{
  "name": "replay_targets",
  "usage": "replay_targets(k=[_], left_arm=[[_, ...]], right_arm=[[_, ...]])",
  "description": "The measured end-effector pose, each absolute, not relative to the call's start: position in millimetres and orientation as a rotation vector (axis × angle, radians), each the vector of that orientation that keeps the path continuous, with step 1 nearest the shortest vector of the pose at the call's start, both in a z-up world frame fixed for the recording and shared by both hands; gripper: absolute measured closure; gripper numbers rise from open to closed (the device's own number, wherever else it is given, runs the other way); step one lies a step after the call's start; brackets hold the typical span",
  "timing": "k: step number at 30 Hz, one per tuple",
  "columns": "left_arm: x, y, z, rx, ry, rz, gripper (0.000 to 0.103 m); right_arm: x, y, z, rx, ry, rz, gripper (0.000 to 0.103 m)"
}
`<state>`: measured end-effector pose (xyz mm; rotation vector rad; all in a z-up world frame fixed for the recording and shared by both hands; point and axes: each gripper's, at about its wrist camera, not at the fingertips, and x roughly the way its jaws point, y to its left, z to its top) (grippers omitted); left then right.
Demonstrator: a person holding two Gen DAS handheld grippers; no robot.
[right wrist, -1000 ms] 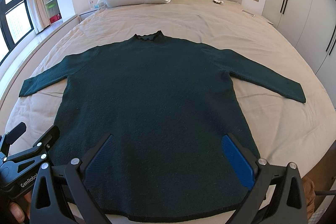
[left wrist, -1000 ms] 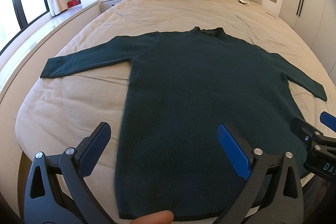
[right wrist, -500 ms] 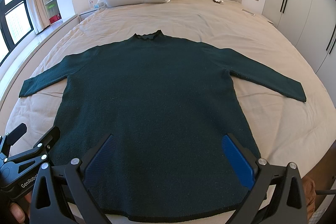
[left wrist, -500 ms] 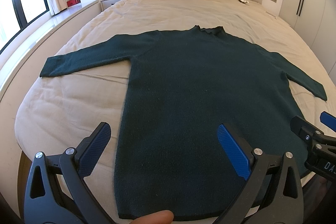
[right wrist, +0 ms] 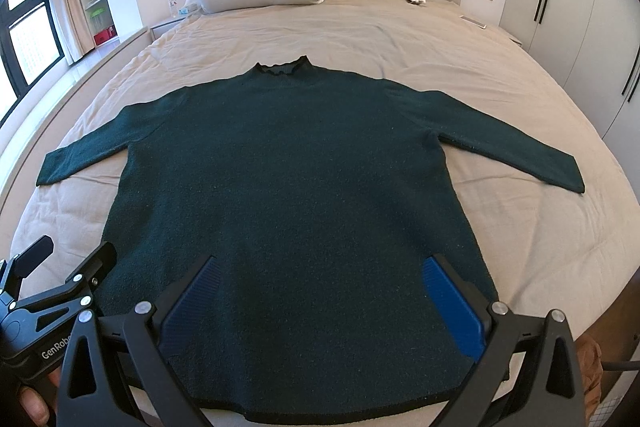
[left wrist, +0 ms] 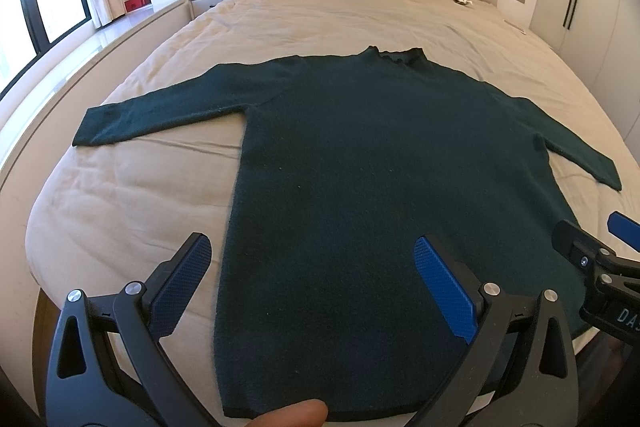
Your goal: Fold small clothes
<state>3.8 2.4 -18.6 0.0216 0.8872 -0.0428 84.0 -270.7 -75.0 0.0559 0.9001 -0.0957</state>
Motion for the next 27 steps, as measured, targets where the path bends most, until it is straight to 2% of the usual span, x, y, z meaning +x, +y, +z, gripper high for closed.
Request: replay_targets(k=[17,22,27], left_arm=[[14,8,-29,-0.001,0.895,-0.040,0.000],[33,36,-41,-0.159,0.955,-0.103,0.000],[55,82,-45,-0.328,0.915,-0.125,0.000]], right_arm=[[90,-267,-82,0.059,0.919,-0.089,0.000],[99,-266,-85,0.061,0.933,-0.083,0.000],[117,-264,-86,0.056,0.933,-0.072,0.000]])
